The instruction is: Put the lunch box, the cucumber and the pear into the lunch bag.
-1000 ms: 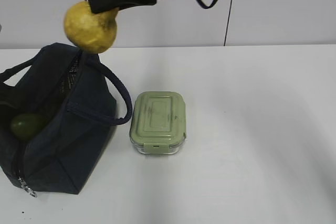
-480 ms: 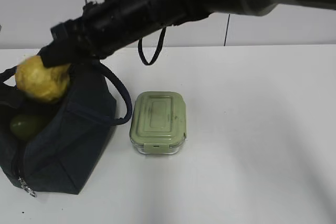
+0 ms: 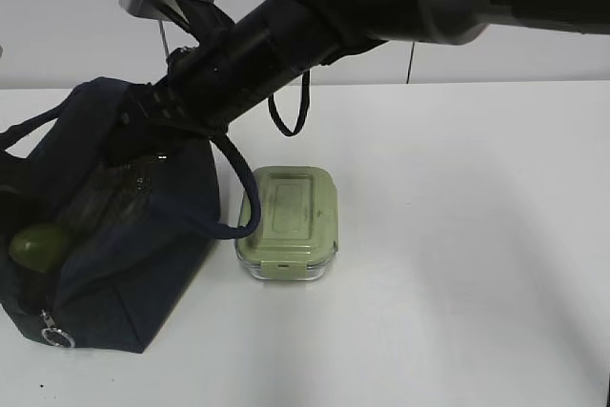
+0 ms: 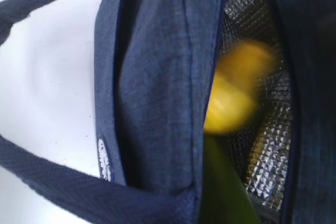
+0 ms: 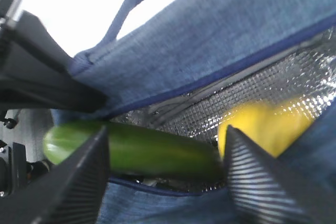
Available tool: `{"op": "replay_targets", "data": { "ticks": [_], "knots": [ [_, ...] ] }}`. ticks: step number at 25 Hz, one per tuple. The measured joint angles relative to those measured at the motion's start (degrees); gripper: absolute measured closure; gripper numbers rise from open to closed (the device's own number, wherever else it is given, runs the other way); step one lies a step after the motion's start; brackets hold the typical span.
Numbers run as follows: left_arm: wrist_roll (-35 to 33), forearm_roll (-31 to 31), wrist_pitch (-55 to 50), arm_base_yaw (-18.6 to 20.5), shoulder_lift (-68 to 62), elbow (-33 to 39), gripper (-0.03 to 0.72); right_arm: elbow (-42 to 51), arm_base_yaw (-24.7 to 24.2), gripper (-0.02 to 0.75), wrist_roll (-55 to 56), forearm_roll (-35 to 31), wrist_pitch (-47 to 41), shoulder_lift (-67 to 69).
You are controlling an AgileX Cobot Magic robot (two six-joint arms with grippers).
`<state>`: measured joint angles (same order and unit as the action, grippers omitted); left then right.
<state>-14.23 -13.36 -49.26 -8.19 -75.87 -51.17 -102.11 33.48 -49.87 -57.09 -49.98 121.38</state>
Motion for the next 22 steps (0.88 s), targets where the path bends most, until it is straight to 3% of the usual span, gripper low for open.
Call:
{"op": "replay_targets", "data": {
  "ticks": [4,6,10,13,15,18,22],
  "knots": [
    [0.0,0.0,-0.1,0.0,0.0,0.0,0.707,0.0,-0.8,0.171,0.6,1.7,0.9,-3.5],
    [0.0,0.1,-0.1,0.0,0.0,0.0,0.707,0.0,-1.9,0.172,3.4,6.4,1.3,-6.0],
    [0.0,0.2,-0.1,0.0,0.0,0.0,0.707,1.8,-6.7,0.217,12.5,17.9,1.3,-9.7],
    [0.0,0.3,-0.1,0.0,0.0,0.0,0.707,9.4,-11.8,0.250,15.1,19.4,1.7,-11.4],
    [0.0,0.3,-0.2,0.0,0.0,-0.1,0.707,16.9,-15.5,0.262,15.4,17.2,4.3,-12.9],
    [0.0,0.3,-0.2,0.0,0.0,-0.1,0.707,27.8,-20.4,0.267,13.8,7.0,6.9,-14.1],
    [0.0,0.3,-0.2,0.0,0.0,-0.1,0.707,33.5,-23.4,0.258,8.4,-5.5,7.2,-12.6]
  ]
}}
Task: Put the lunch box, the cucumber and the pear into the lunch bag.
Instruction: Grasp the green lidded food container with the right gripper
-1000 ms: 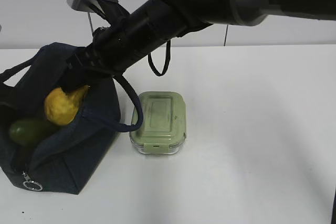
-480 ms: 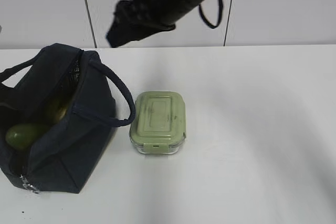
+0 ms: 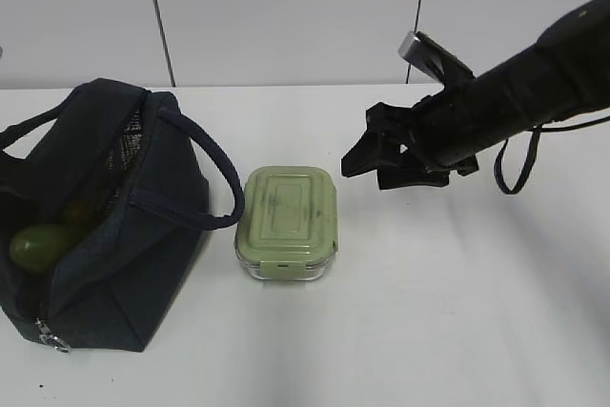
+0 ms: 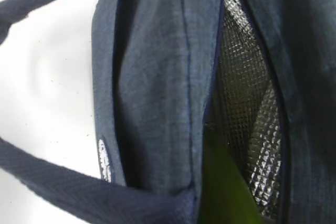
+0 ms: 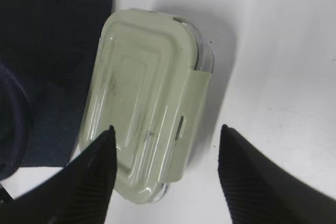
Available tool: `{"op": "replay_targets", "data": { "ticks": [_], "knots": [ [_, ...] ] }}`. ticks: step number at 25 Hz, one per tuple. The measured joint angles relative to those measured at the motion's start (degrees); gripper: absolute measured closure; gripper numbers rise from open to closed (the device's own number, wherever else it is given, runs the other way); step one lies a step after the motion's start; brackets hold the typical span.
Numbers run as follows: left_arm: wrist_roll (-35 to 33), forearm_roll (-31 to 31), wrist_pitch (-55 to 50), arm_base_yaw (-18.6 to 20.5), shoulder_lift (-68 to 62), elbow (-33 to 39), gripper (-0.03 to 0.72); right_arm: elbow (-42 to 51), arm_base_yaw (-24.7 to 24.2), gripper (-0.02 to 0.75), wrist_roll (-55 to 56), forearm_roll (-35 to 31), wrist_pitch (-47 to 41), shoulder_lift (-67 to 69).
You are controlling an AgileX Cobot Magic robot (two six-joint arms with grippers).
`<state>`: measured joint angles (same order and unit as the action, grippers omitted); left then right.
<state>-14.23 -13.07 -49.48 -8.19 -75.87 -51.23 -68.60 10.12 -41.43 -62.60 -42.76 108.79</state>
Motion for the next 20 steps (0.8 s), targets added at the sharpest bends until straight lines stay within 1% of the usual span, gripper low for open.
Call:
{"op": "replay_targets", "data": {
  "ticks": [2,5,11,15,20],
  "knots": [
    [0.0,0.0,0.0,0.0,0.0,0.0,0.707,0.1,-0.2,0.228,-0.8,-3.5,0.0,1.9],
    [0.0,0.0,0.0,0.0,0.0,0.0,0.707,0.1,-0.3,0.189,-2.8,-7.1,-1.0,4.9],
    [0.0,0.0,-0.1,0.0,0.0,0.0,0.707,0.1,-0.3,0.175,-8.8,-15.3,-4.7,10.4],
    [0.0,0.0,-0.3,0.0,0.0,0.0,0.707,-0.9,-0.3,0.174,-10.6,-17.3,-6.9,13.3],
    [0.0,0.0,-0.4,0.0,0.0,0.0,0.707,-2.9,-0.3,0.174,-11.1,-18.0,-9.0,15.5]
  ]
}}
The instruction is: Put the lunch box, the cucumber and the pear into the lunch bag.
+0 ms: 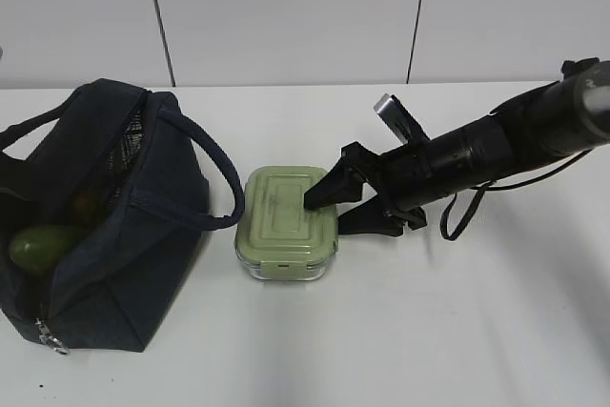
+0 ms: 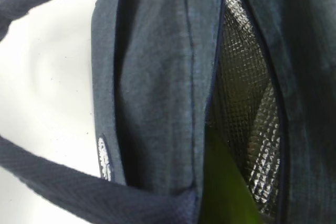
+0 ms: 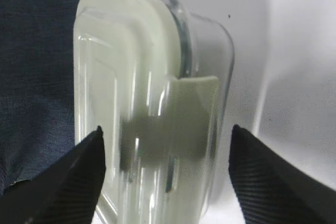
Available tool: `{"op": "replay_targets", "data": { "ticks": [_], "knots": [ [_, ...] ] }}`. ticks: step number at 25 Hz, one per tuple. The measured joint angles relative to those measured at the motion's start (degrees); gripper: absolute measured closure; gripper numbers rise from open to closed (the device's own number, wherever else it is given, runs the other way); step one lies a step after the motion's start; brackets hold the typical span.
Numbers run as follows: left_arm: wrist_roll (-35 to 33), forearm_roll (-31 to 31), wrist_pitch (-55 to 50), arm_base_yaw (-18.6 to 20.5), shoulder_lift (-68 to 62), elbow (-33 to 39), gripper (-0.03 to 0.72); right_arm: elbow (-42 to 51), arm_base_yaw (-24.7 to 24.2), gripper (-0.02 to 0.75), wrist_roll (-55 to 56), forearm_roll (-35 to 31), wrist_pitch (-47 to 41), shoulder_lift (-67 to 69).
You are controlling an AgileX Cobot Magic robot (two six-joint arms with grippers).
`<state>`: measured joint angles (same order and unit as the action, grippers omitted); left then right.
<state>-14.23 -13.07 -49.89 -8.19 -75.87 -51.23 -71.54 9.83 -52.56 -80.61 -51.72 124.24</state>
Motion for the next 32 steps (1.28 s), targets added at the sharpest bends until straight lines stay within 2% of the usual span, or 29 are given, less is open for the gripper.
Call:
{"op": "replay_targets", "data": {
  "ticks": [9,12,14,16,26,32],
  "knots": [
    [0.0,0.0,0.0,0.0,0.0,0.0,0.708,-1.1,0.0,0.183,-1.2,-0.6,-2.7,2.5],
    [0.0,0.0,0.0,0.0,0.0,0.0,0.708,-1.1,0.0,0.246,-1.4,-0.7,-3.0,2.5],
    [0.0,0.0,0.0,0.0,0.0,0.0,0.708,-1.1,0.0,0.321,-1.4,-1.2,-3.2,2.5],
    [0.0,0.0,-0.1,0.0,0.0,0.0,0.708,-1.1,0.0,0.350,-1.4,-1.2,-3.3,2.5],
    [0.0,0.0,-0.2,0.0,0.0,0.0,0.708,-1.1,-0.8,0.358,-1.4,0.1,-5.7,2.4],
    [0.0,0.1,-0.3,0.0,0.0,0.0,0.708,-1.1,-2.9,0.358,-1.9,0.6,-6.0,-3.6]
  ]
}}
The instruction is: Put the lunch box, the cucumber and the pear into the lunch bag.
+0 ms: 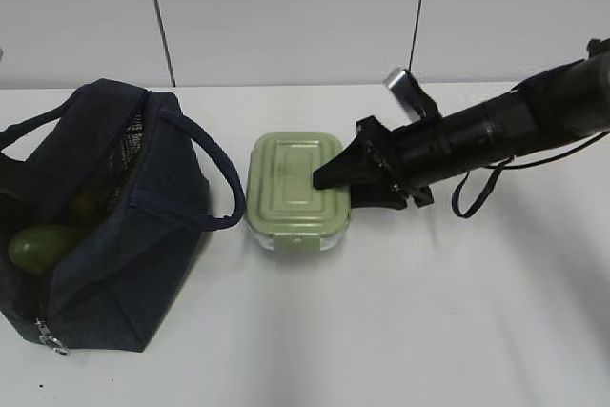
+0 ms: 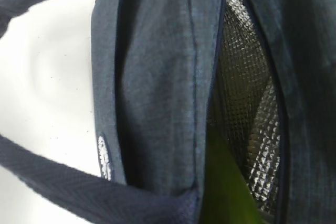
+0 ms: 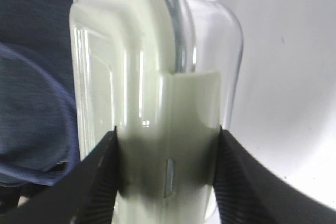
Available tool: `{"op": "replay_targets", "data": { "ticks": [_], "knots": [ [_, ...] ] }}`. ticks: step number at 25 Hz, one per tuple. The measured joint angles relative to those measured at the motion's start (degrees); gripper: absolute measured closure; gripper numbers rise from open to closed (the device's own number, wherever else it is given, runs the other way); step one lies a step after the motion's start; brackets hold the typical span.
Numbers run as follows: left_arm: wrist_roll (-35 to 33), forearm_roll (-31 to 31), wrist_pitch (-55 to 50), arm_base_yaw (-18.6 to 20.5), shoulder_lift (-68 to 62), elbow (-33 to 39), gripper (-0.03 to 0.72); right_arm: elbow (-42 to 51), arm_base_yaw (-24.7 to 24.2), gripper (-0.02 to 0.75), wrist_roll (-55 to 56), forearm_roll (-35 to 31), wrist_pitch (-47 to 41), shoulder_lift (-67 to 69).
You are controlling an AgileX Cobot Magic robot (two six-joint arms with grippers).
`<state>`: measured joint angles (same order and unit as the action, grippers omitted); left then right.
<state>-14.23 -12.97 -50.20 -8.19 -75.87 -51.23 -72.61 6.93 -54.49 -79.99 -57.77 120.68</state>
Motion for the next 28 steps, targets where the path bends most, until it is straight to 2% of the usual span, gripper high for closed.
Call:
{"op": "replay_targets", "data": {
  "ticks": [5,10,14,18,21,28],
  "knots": [
    [0.0,0.1,0.0,0.0,0.0,0.0,0.708,-1.3,-0.8,0.358,0.0,1.0,-0.3,-6.6],
    [0.0,0.1,-0.1,0.0,0.0,0.0,0.708,-8.2,0.2,0.358,2.2,2.3,-2.0,-10.5],
    [0.0,0.1,-0.1,0.0,0.0,0.0,0.708,-15.5,5.4,0.358,6.4,3.7,-2.3,-10.8],
    [0.0,0.1,-0.1,0.0,0.0,0.0,0.708,-20.0,13.1,0.358,9.9,7.9,2.7,-10.8],
    [0.0,-1.1,0.0,0.0,0.0,0.0,0.708,-21.9,17.0,0.358,12.6,10.1,5.8,-10.2],
    [0.0,-5.0,0.9,0.0,0.0,0.0,0.708,-22.6,20.3,0.358,15.9,10.8,9.5,-7.0]
  ]
}}
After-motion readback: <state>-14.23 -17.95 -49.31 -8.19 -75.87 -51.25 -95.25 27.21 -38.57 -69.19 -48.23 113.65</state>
